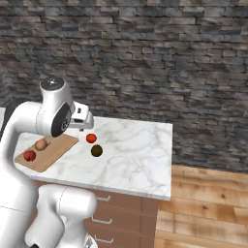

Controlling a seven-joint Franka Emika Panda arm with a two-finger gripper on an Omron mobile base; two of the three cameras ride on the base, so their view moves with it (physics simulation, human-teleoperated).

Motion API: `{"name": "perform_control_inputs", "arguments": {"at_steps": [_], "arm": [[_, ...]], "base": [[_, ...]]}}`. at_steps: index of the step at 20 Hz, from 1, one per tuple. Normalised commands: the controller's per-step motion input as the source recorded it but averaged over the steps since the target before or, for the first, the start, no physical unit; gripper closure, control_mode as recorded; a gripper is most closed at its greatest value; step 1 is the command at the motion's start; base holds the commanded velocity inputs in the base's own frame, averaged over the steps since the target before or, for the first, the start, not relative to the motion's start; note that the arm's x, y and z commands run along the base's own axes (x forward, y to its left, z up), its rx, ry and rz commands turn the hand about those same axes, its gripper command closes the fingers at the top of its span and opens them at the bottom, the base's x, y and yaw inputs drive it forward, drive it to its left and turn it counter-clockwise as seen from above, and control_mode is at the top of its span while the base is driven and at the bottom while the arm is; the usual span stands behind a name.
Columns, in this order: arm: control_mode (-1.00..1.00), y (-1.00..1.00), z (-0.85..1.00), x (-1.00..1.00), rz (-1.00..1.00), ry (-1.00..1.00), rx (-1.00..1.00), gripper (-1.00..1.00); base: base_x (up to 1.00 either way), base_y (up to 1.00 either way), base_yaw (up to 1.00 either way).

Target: Place the avocado, onion, tomato, and bell pepper on the cutting board.

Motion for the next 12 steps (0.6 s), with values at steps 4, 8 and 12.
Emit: {"name": "perform_control_inputs", "arguments": {"at_steps": [4, 8, 12], "arm": [[-1.0, -0.04, -0.13, 0.31, 0.0, 0.04, 0.0, -1.0], [-1.0, -0.06, -0.23, 0.17, 0.0, 0.03, 0.0, -1.0], [-1.0, -0.04, -0.33, 0.2, 0.0, 0.02, 0.0, -1.0]], "base": [[0.0, 0.0, 0.0], [0.0, 0.0, 0.0], [0.0, 0.0, 0.0]]}}
